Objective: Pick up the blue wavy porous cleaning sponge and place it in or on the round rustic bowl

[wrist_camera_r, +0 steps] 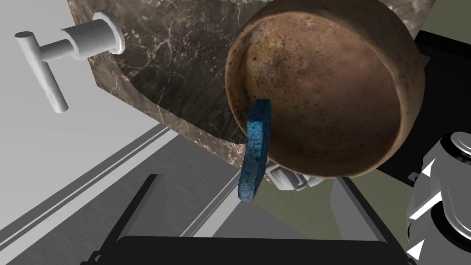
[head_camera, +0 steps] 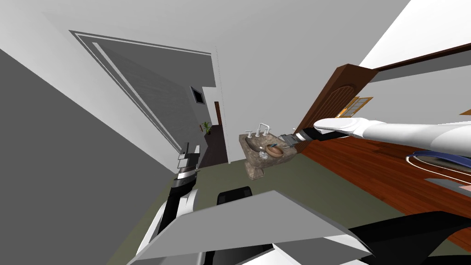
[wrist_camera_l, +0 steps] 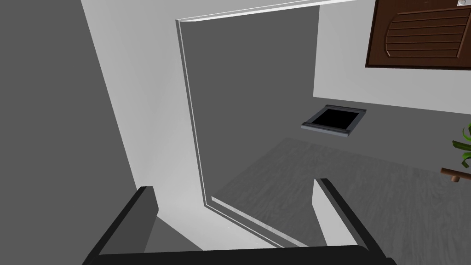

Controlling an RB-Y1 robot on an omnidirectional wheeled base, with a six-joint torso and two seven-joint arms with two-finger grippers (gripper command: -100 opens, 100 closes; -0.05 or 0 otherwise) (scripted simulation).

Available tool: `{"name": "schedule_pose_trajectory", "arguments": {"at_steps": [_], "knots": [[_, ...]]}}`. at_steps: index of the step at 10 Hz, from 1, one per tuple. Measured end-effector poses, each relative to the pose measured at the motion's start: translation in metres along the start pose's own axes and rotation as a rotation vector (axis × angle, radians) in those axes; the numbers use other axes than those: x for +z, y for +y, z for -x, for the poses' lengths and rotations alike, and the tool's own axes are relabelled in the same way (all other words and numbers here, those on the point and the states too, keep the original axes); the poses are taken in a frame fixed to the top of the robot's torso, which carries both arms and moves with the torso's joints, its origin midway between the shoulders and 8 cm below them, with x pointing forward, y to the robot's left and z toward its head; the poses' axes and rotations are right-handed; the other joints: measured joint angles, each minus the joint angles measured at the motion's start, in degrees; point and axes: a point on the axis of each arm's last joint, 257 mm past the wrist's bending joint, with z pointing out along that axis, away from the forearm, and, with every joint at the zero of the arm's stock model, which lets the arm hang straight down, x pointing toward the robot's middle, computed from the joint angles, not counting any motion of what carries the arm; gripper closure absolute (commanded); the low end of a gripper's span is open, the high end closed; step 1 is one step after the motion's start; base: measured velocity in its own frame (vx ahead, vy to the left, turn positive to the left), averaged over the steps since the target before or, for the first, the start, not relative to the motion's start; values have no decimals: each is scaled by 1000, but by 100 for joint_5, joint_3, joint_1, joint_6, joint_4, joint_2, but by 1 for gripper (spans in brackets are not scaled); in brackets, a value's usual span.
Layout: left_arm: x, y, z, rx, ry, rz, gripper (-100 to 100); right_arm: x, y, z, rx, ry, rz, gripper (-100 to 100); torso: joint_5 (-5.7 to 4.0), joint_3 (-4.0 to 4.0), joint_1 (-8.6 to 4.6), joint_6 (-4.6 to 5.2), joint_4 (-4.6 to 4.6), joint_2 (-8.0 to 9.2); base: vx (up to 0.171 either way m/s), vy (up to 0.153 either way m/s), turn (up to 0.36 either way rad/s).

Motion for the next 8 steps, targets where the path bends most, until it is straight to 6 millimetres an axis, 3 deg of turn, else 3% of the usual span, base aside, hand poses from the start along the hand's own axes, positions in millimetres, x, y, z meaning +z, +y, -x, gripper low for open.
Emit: {"name": "schedule_pose_trajectory", "arguments": {"at_steps": [2,3,5,8], "knots": [[0,0,0,0,0,0,0,-7,-8,5,-9,-5,-5,-100,1,0,1,1,0,-1,-8,-18,-79],[0,0,0,0,0,0,0,-14,-21,6,-24,0,-16,-100,-2,1,-3,2,1,1,-8,-12,-25],[0,0,0,0,0,0,0,-14,-12,7,-33,9,24,-100,0,-1,3,0,-1,-2,0,0,0],[0,0,0,0,0,0,0,-20,-23,14,-26,-5,-6,-100,-1,-3,6,-1,-2,-5,0,0,0]]}}
